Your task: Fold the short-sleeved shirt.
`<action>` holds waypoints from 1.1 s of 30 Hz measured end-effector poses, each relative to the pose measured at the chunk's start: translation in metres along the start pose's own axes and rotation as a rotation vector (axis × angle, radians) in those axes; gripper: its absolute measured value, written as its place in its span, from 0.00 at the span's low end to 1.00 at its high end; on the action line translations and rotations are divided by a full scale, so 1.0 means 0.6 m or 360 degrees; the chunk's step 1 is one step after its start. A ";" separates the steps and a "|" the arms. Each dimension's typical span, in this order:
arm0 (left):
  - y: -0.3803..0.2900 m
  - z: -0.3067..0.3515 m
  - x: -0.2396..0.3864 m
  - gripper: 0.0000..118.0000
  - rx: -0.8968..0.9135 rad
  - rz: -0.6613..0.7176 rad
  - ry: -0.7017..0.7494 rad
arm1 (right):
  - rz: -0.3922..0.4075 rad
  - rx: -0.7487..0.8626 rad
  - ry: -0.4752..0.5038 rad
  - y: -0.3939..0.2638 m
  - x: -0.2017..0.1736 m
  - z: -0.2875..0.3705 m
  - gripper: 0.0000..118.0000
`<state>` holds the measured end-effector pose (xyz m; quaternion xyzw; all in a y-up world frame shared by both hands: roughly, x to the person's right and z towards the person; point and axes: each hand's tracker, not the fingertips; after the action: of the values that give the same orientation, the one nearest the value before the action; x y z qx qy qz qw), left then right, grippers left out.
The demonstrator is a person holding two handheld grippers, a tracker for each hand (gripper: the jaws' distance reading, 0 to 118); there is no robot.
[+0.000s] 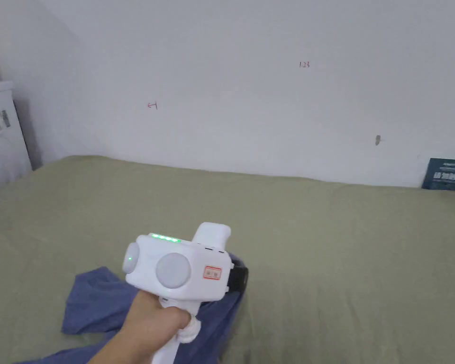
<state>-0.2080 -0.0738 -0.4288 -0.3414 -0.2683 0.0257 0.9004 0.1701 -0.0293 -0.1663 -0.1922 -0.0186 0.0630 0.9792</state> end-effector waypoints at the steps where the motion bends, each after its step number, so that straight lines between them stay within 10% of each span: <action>1: 0.004 -0.021 0.049 0.03 -0.0004 -0.0047 -0.0097 | -0.0012 0.0003 -0.0036 -0.004 0.012 0.020 0.00; 15: -0.185 -0.166 0.442 0.08 -0.0443 -0.0583 -0.0711 | -0.0117 -0.0012 -0.0260 -0.047 0.076 0.137 0.00; 16: -0.191 -0.163 0.428 0.24 -0.0422 -0.0547 -0.0699 | -0.0134 -0.0006 -0.0250 -0.048 0.076 0.133 0.00; 18: -0.189 -0.145 0.402 0.91 -0.0296 -0.0436 -0.0671 | -0.0166 0.0025 -0.0213 -0.046 0.071 0.124 0.00; 19: -0.181 -0.127 0.385 0.97 -0.0248 -0.0362 -0.0651 | -0.0178 0.0052 -0.0180 -0.045 0.067 0.118 0.00; 31: -0.200 0.232 0.068 0.87 0.0436 0.0265 0.0318 | -0.0239 0.0143 0.0168 -0.025 0.004 0.021 0.00; 33: -0.246 0.268 0.040 0.06 0.0519 0.0317 0.0498 | -0.0265 0.0128 0.0211 -0.033 -0.009 0.004 0.00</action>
<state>-0.2880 -0.0844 -0.2246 -0.2161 -0.0828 0.1041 0.9673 0.1672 -0.0473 -0.1570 -0.1543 0.0329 -0.0306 0.9870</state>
